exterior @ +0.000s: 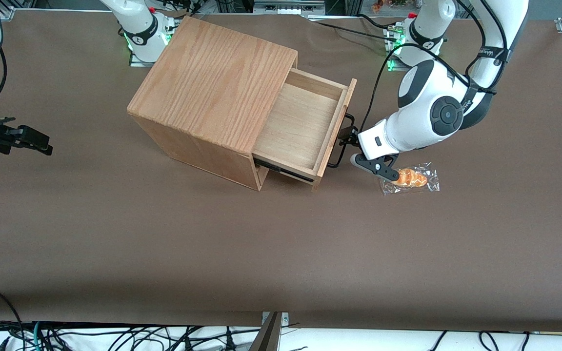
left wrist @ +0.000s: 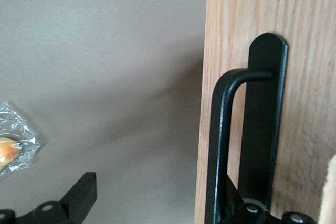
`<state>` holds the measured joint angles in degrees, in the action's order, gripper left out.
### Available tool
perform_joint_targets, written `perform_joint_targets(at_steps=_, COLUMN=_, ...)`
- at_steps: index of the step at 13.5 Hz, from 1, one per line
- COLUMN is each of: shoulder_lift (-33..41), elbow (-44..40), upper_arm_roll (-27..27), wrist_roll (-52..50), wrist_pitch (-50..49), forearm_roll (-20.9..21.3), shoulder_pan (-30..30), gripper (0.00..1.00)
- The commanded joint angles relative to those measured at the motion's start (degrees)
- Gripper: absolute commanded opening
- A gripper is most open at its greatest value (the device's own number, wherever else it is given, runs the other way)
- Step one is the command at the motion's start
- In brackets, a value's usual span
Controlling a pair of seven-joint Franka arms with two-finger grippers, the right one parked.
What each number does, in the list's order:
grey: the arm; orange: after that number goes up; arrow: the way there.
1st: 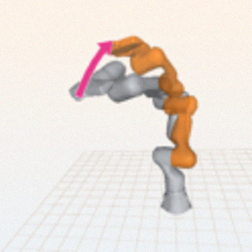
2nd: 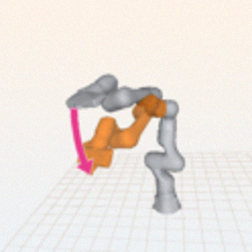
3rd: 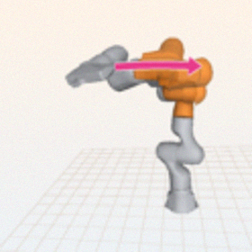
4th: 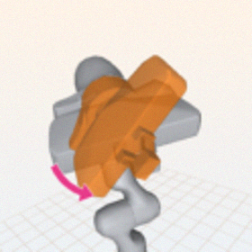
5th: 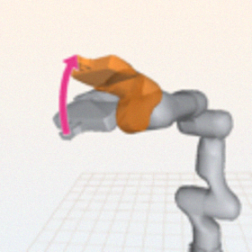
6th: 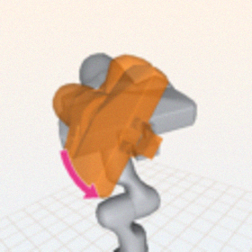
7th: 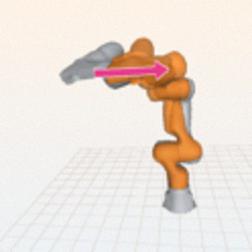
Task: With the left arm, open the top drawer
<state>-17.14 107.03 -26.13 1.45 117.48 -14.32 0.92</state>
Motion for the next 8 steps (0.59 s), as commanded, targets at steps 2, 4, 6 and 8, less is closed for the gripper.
perform_joint_targets(at_steps=2, shoulder_lift=2.02, elbow=-0.33, upper_arm_roll=0.82, wrist_roll=1.63, wrist_pitch=-1.98, forearm_roll=-0.71, shoulder_pan=0.84, gripper=1.0)
perform_joint_targets(at_steps=4, shoulder_lift=2.29, elbow=-4.0, upper_arm_roll=0.91, wrist_roll=1.46, wrist_pitch=-7.41, forearm_roll=-0.62, shoulder_pan=1.01, gripper=1.0)
perform_joint_targets(at_steps=6, shoulder_lift=2.82, elbow=-7.96, upper_arm_roll=1.95, wrist_roll=1.19, wrist_pitch=-13.38, forearm_roll=-0.62, shoulder_pan=1.01, gripper=1.0)
perform_joint_targets(at_steps=8, shoulder_lift=4.3, elbow=-12.0, upper_arm_roll=3.27, wrist_roll=1.1, wrist_pitch=-19.71, forearm_roll=-0.1, shoulder_pan=1.01, gripper=1.0)
